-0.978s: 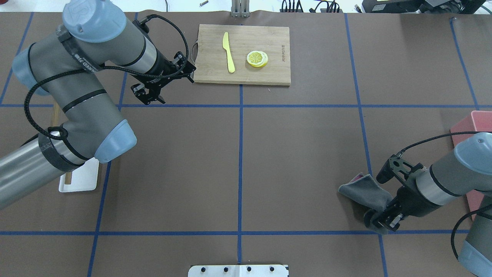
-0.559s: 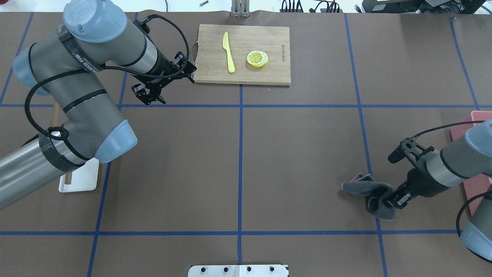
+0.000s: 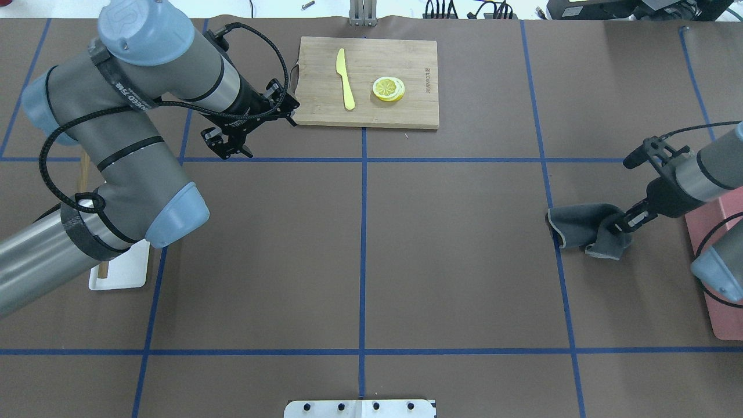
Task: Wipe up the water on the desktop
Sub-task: 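Sweep the towel back toward the pink bin with the right gripper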
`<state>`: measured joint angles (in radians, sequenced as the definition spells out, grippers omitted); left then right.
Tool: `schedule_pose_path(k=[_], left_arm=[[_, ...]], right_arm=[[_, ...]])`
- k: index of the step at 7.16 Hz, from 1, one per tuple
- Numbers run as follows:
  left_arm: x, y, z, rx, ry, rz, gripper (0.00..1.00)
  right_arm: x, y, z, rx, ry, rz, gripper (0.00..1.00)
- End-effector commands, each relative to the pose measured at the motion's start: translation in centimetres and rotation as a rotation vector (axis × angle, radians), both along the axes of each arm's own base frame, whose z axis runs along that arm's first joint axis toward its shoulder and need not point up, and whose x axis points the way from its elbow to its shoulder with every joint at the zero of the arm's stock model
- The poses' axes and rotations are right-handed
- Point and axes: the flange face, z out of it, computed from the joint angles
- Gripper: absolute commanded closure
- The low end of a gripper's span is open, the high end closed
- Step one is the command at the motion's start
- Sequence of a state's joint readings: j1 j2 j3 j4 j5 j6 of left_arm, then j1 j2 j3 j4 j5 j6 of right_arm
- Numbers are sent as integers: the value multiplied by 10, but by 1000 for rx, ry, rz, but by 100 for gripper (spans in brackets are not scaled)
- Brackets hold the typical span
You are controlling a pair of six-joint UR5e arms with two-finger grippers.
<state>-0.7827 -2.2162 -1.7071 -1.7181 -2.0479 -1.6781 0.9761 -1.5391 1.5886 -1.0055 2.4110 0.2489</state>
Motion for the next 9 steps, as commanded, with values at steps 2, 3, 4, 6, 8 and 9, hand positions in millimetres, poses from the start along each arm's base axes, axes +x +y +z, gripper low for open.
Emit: schedule_pose_path(k=[2,3,4,6,8,9], left_arm=[[0,2,0,2,2,2,2],[0,2,2,-1,-1,2,2],[0,2,3,-2,-1,3,2],[-2,1,4,-3,-2,0,2],[-2,1,4,-2,-2,1,2],[-3,1,3,0,0,-1,2]], right_arm=[[43,-93,15,-20,-23,87,100],[39,-99,6,-8,-29,85,100],[24,-94,-2,6,-39,59,100],[-4,-43,-2,-14,-69,-31,100],[7,36,-25,-88,-145,-105,100],[12,74,-39,-134,-175,-148,100]])
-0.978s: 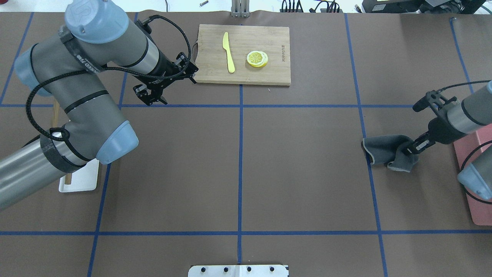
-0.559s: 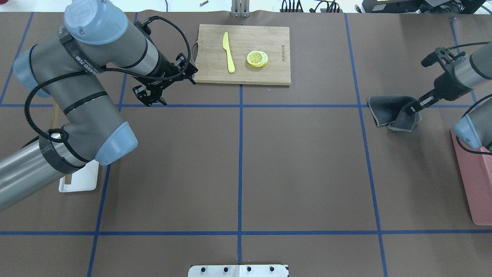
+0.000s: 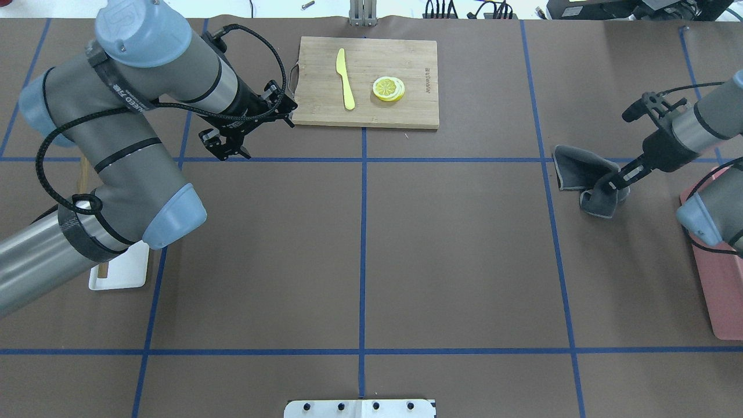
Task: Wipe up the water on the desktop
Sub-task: 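Sweep the towel back toward the pink bin with the right gripper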
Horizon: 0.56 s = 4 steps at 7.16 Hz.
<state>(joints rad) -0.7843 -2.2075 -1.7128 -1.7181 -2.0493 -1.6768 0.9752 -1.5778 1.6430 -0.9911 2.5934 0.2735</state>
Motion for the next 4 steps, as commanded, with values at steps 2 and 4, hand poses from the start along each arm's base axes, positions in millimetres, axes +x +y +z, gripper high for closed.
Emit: schedule_pose_path(k=[2,4], left_arm=[[-5,3,6,-3,-3,-3,2],[-6,4,6,-1,-1,-3,2]], right_arm=[[22,114,-10,-67,-110,-143,100],[7,132,-15,-107,-131,-150,100]])
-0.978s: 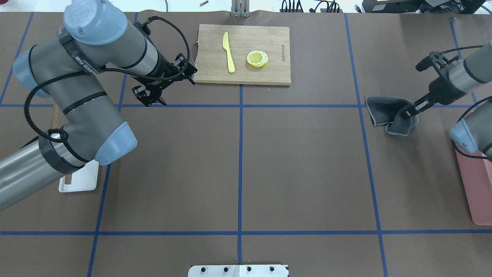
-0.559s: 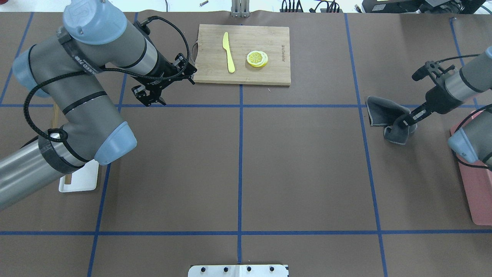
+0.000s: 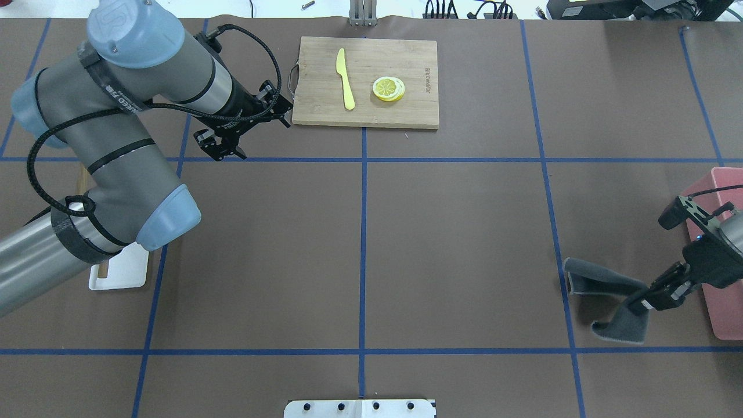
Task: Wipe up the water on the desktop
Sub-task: 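Sweep the towel back toward the pink bin with the right gripper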
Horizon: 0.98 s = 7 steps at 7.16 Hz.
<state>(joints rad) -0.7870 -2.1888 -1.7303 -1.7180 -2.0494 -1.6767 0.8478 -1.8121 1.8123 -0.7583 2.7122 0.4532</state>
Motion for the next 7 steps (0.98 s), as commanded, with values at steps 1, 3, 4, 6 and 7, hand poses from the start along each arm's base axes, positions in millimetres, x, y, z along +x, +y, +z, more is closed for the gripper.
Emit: schedule_pose_path(k=[1,3,4,6,7], left_arm=[[-1,1,1,0,0,0,2],[0,1,-1,2,2,2,2],[0,1,-1,2,2,2,2],[1,2,-3,6,6,3,2],[1,2,-4,7,7,3,2]], right_arm=[[-16,1,6,-18,7,13,100],[-29,-53,17,12,40,123,100],[-18,-85,21,2,44,179,100],[1,-148,47,-31,77,280,100],[8,-177,54,-45,89,320,100]])
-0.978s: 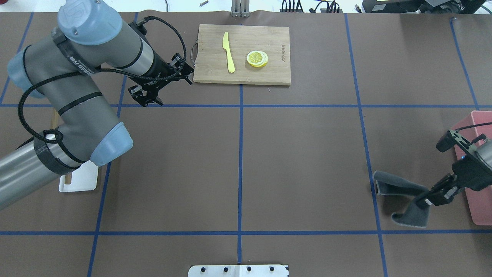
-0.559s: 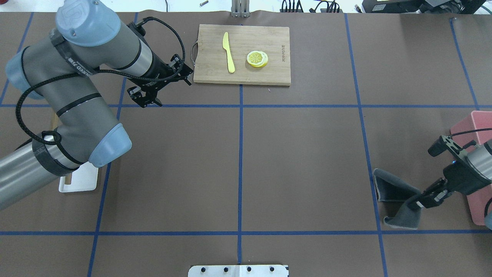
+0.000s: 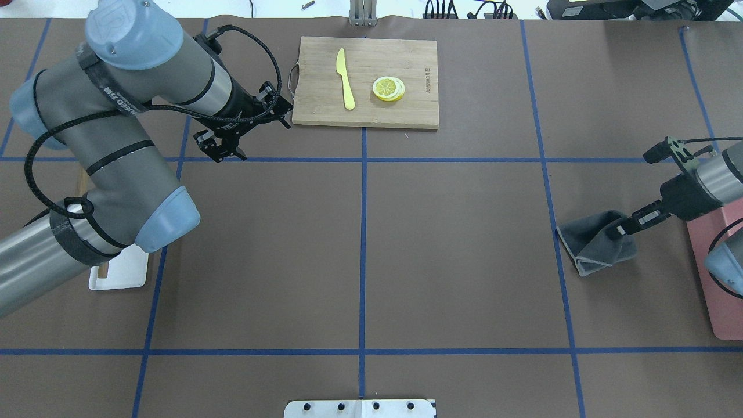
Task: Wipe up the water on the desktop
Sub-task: 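Lift the towel with the right gripper and move it over the pink bin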
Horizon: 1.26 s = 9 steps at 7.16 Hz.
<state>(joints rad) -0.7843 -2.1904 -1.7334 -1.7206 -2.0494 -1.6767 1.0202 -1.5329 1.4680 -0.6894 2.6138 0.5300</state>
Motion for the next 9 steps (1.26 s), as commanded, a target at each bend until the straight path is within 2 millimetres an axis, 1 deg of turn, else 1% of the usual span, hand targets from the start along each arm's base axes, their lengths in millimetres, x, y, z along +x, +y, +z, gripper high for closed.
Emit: schedule_pose_path(k=[1,2,3,4,5,6,7,8,9], left_arm=[[0,0,-2,3,3,0,2],[-1,0,-1,2,2,-1,2],[-2,-1,0,2,2,-3,2],[-2,0,0,1,2,-1,2],[-2,0,1,1,2,-1,2],[-2,0,1,1,2,-1,2],[-3,0,3,0,1,-1,2],[-3,1,1,2,3,-1,2],[-5,3,3,2,3,-1,2]], right_arm=[[26,-59,12,-28,14,90,100],[43,-80,-6,1,1,135,100],[65,-94,-20,27,-16,178,100],[96,-112,-45,53,-50,221,100],[129,-122,-68,52,-109,222,100],[173,-123,-81,43,-172,222,100],[224,-116,-82,24,-223,243,100],[259,-103,-86,37,-255,262,100],[278,-70,-58,13,-261,284,100]])
